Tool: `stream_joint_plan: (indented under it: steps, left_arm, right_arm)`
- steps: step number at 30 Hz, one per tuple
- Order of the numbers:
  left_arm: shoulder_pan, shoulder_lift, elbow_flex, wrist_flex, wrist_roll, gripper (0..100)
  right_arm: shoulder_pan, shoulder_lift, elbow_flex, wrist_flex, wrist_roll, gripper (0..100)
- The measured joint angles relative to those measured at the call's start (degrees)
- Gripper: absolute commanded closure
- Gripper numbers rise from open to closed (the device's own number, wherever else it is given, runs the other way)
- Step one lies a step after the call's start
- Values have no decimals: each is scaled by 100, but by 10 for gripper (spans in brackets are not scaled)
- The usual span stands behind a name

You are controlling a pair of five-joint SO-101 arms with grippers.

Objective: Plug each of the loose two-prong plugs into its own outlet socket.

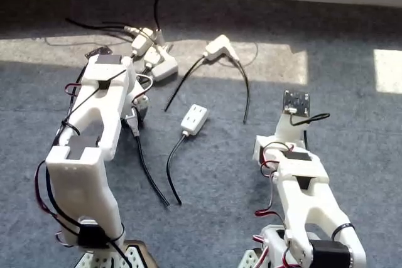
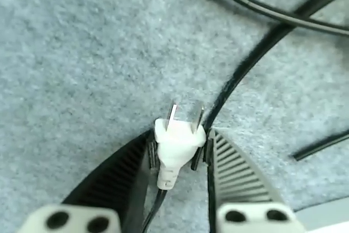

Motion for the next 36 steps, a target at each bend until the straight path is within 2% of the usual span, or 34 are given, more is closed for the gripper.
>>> stream_joint_plan:
  steps: [5, 14, 23, 29, 36]
  left_arm:
    - [0, 0, 0, 35, -316, 970]
    - [141, -53, 220, 571, -862, 991]
    - [149, -88, 914, 642, -1978, 989]
    - [299, -88, 862, 774, -2541, 989]
    - [633, -53, 835, 1116, -3736, 958]
  right_arm:
    - [0, 0, 0, 0, 0, 789]
    - [0, 0, 0, 0, 0, 789]
    - [0, 0, 0, 0, 0, 789]
    - [0, 0, 0, 0, 0, 789]
    - [0, 0, 0, 0, 0, 789]
